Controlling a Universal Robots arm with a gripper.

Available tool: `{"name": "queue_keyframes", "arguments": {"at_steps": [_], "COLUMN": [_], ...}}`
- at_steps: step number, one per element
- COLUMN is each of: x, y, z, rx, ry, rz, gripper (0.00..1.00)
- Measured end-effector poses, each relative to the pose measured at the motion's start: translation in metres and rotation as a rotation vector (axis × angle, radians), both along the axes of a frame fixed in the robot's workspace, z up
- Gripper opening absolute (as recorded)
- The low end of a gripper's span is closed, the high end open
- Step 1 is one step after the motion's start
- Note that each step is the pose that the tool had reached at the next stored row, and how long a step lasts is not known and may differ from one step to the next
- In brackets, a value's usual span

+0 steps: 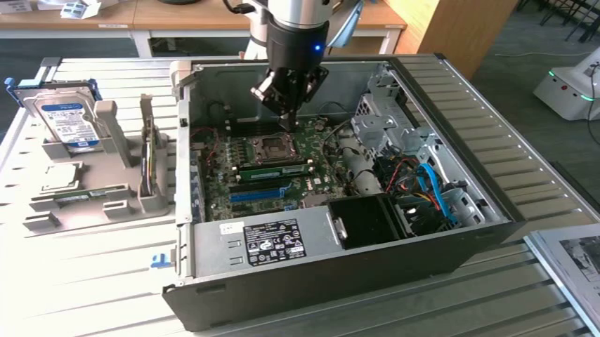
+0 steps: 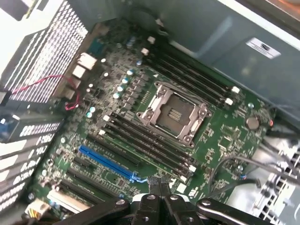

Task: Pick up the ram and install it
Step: 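Press down the ram until it locks into place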

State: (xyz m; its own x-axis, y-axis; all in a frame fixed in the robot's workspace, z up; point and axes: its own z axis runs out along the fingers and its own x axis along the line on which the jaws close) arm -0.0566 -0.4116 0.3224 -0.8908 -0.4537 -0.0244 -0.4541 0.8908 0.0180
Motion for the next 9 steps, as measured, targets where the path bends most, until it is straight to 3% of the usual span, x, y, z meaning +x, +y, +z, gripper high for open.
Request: {"name": "queue_keyframes", "arguments": {"at_steps": [9], "x": [0.0], "y": [0.0], "z": [-0.0003], "rx": [0.0001], "ry": [0.0], "rz": [-0.155], "gripper": [0.1]}}
